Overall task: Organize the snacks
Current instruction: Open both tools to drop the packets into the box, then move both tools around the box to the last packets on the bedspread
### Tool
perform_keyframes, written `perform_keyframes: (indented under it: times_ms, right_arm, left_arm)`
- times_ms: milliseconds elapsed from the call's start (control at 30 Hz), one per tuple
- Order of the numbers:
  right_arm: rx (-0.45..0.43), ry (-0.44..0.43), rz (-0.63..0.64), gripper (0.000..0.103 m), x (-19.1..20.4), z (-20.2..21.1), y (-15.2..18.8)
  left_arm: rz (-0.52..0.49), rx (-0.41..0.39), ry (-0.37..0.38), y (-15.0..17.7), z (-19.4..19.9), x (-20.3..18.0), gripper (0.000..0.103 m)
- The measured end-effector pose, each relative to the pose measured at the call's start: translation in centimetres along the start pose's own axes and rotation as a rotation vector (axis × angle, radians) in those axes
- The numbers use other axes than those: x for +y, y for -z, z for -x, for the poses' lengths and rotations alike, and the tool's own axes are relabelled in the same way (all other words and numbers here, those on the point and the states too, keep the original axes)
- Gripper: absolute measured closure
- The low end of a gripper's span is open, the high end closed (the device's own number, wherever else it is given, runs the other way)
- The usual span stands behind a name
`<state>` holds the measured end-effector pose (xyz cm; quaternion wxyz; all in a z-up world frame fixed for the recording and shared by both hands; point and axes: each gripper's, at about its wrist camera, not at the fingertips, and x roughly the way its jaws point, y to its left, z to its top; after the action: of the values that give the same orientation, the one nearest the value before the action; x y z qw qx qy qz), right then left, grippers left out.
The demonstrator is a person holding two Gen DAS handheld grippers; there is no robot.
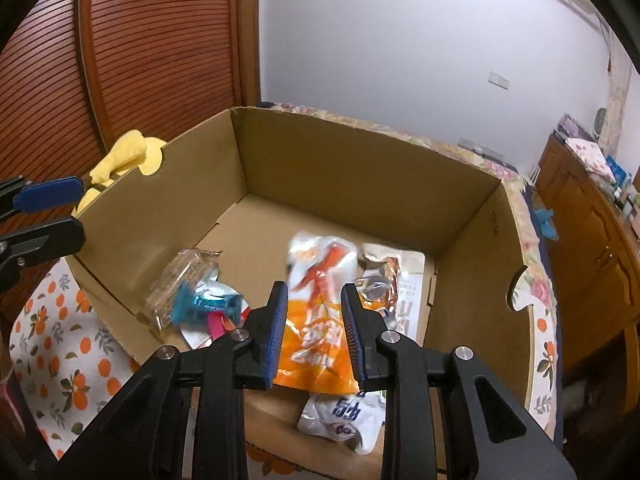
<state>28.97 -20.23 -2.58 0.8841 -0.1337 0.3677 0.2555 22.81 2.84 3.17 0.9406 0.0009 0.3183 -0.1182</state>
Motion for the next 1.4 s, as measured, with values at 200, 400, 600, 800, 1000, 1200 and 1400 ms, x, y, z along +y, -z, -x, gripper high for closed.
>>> perform_keyframes:
  times_ms: [200, 400, 600, 800, 1000, 1200, 1400]
  right_arm:
    - [-0.057, -0.026, -0.01, 0.074, 0.0, 3.0, 1.1]
    - [-0.14, -0.033, -0.029, 0.072, 0.4, 7.4, 3.1]
    - [-0.182, -0.068, -0.057, 0.067, 0.6, 10.9, 5.4]
    - [-0.164, -0.07, -0.074, 0.057, 1.2, 11.8, 8.5]
    - [-0.101, -0.055, -0.079, 0.054, 1.6, 10.6, 12.3]
    - [-0.035, -0.048, -0.082, 0.053, 1.6, 8.4, 14.9]
    - [0.016, -0.053, -0.087, 0.053, 1.4, 6.2, 16.1]
  left_arm:
    - [-0.015, -0.019, 0.036, 0.5, 1.1, -1.2, 0.048]
    - [-0.047, -0.026, 0.076, 0.7, 2.2, -3.1, 0.047]
    - [-0.074, -0.044, 0.113, 0.9, 3.5, -5.0, 0.046]
    - [-0.105, -0.021, 0.13, 2.6, 3.7, -6.8, 0.045]
    - [-0.116, 0.032, 0.162, 5.6, 2.4, -8.4, 0.041]
    - [-0.12, 0.11, 0.184, 8.5, 0.0, -9.8, 0.036]
    - [-0.145, 0.174, 0.199, 10.7, -1.7, -11.2, 0.036]
